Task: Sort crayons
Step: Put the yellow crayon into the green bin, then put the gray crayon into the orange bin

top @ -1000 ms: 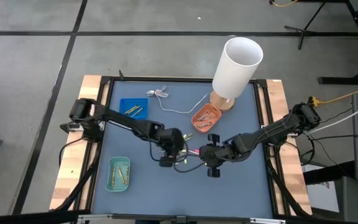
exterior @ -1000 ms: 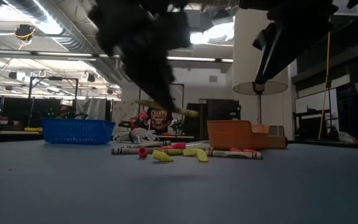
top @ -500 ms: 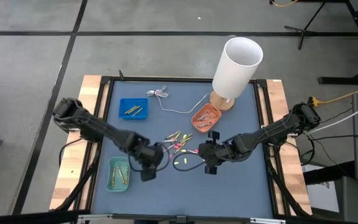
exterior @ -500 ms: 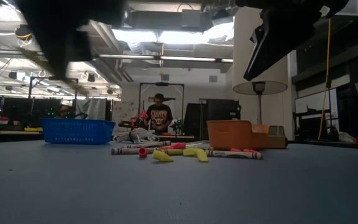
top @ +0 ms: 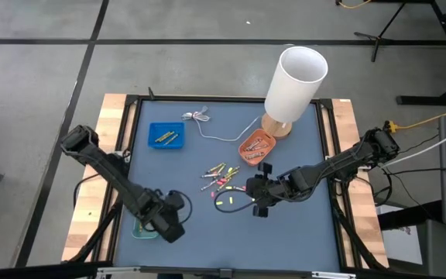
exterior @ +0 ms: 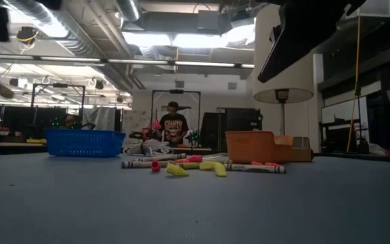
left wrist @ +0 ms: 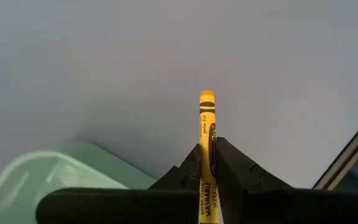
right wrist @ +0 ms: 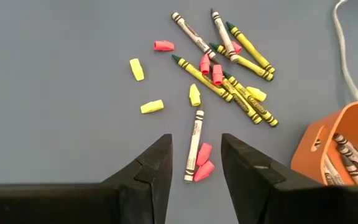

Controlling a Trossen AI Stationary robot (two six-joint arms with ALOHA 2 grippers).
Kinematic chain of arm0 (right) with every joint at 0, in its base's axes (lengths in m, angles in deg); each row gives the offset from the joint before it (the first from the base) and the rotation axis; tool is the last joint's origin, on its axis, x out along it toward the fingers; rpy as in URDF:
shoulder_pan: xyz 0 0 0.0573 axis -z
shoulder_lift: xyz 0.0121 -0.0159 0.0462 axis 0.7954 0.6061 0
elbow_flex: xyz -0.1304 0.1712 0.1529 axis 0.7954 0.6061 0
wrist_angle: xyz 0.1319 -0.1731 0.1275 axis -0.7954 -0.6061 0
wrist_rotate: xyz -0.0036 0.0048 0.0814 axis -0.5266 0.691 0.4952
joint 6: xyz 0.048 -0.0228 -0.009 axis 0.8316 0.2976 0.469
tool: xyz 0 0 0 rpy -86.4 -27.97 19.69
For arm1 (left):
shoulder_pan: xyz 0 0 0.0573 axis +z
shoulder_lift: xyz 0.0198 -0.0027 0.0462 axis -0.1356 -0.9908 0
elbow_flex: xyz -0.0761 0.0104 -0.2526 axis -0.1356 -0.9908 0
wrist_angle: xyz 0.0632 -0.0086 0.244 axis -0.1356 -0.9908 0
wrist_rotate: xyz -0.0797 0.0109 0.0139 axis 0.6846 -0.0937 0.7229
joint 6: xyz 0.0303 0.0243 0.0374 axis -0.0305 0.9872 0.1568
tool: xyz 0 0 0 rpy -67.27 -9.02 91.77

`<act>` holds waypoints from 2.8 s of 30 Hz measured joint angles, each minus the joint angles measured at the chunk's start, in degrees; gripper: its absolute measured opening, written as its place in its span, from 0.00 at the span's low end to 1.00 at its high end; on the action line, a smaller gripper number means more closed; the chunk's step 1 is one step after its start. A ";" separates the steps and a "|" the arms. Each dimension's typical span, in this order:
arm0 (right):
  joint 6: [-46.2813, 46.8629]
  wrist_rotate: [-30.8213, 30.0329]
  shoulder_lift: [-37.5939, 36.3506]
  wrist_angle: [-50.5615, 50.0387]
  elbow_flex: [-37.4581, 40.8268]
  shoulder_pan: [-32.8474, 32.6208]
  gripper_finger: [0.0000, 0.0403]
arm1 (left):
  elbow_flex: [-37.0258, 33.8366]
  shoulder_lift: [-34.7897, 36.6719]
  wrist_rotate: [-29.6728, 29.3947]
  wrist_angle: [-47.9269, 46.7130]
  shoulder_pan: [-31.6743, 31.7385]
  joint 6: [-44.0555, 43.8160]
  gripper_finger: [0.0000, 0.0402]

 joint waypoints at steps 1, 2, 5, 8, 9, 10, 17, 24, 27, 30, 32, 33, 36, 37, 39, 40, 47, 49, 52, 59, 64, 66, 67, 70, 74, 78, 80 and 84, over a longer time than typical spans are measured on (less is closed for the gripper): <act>0.02 -0.49 0.00 0.01 0.00 0.00 0.34 | 0.00 0.10 -1.46 0.01 -0.97 -2.13 0.03; 0.01 -1.01 0.00 0.02 0.00 0.00 0.34 | 0.00 0.11 -3.10 -0.18 -1.95 -4.15 0.03; 0.04 -2.88 0.00 0.18 0.02 0.00 0.34 | 0.00 0.09 -7.98 -1.26 -4.79 -10.50 0.03; 0.04 -2.98 0.00 1.38 0.02 0.00 0.34 | 0.00 0.09 -12.03 -3.00 -7.47 -16.37 0.03; 0.03 -3.00 0.00 1.98 0.02 0.00 0.34 | 0.00 0.09 -13.17 -3.99 -8.35 -18.15 0.03; 0.03 -2.99 0.00 2.54 0.02 0.00 0.34 | 0.00 0.09 -14.15 -4.98 -9.20 -19.90 0.03; 0.04 -2.98 0.02 4.45 0.02 0.00 0.34 | 0.00 0.09 -15.43 -14.65 -13.94 -30.43 0.03; -0.07 -2.95 0.02 5.38 0.02 0.00 0.34 | -0.92 0.07 -11.45 -17.79 -16.80 -34.64 0.03; -0.85 -2.84 0.02 5.40 0.02 0.00 0.34 | -1.95 0.07 -5.98 -17.62 -17.33 -34.65 0.03; -1.46 -2.13 0.04 5.40 0.02 0.00 0.34 | -3.01 0.07 -3.08 -17.64 -17.73 -34.67 0.03; -1.46 -2.02 0.04 5.40 0.02 0.00 0.34 | -3.39 0.07 -2.67 -17.59 -17.93 -34.64 0.03; -1.46 -1.99 0.04 5.39 0.02 0.00 0.34 | -3.41 0.07 -2.65 -17.59 -17.95 -34.67 0.03; -1.46 -1.88 0.09 5.40 0.02 0.00 0.34 | -3.41 0.07 -2.93 -17.57 -17.93 -34.64 0.03; -1.46 -1.88 0.42 5.56 0.02 0.00 0.34 | -3.41 0.07 -3.01 -17.57 -17.93 -34.64 0.03; -1.49 -2.02 0.90 5.71 0.05 0.00 0.34 | -3.41 0.07 -3.13 -17.57 -17.93 -34.64 0.03; -1.49 -2.16 1.39 5.72 0.07 0.00 0.34 | -3.41 0.07 -3.13 -17.57 -17.91 -34.64 0.03; -2.11 -3.83 5.52 7.25 0.07 0.02 0.34 | -3.42 0.05 -3.15 -17.45 -17.87 -34.64 0.05; -2.19 -4.99 6.78 7.36 0.07 0.01 0.34 | -3.43 0.05 -3.15 -17.29 -17.78 -34.64 0.07; -2.59 -5.82 8.32 7.68 0.07 0.09 0.34 | -3.43 0.05 -3.17 -17.31 -17.78 -34.62 0.14; -4.83 -5.27 11.36 9.44 0.07 1.95 0.34 | -3.42 0.05 -3.41 -17.11 -17.78 -34.25 0.27; -4.72 -1.59 14.11 9.53 0.07 4.64 0.34 | -3.43 0.05 -3.76 -16.91 -17.78 -34.25 0.28; -4.71 1.13 15.14 9.55 0.07 5.75 0.34 | -3.43 0.05 -3.76 -16.79 -17.78 -34.27 0.28; -4.71 2.40 15.62 9.56 0.07 6.26 0.34 | -3.43 0.05 -3.76 -16.74 -17.78 -34.34 0.28; -4.71 5.93 17.01 9.66 0.07 7.56 0.34 | -3.43 0.05 -3.76 -16.62 -17.78 -34.38 0.29; -4.70 8.30 18.42 9.70 0.07 8.82 0.34 | -3.43 0.05 -4.29 -16.56 -17.78 -34.42 0.29; -4.70 8.82 18.53 9.75 0.02 9.12 0.34 | -3.43 0.05 -7.31 -15.74 -17.78 -34.40 0.29; -4.71 9.73 18.53 9.75 0.02 9.18 0.33 | -3.43 0.05 -8.68 -15.16 -17.78 -34.40 0.29; -4.71 11.03 18.53 9.77 0.00 9.16 0.29 | -3.43 0.05 -11.61 -14.71 -17.78 -34.38 0.29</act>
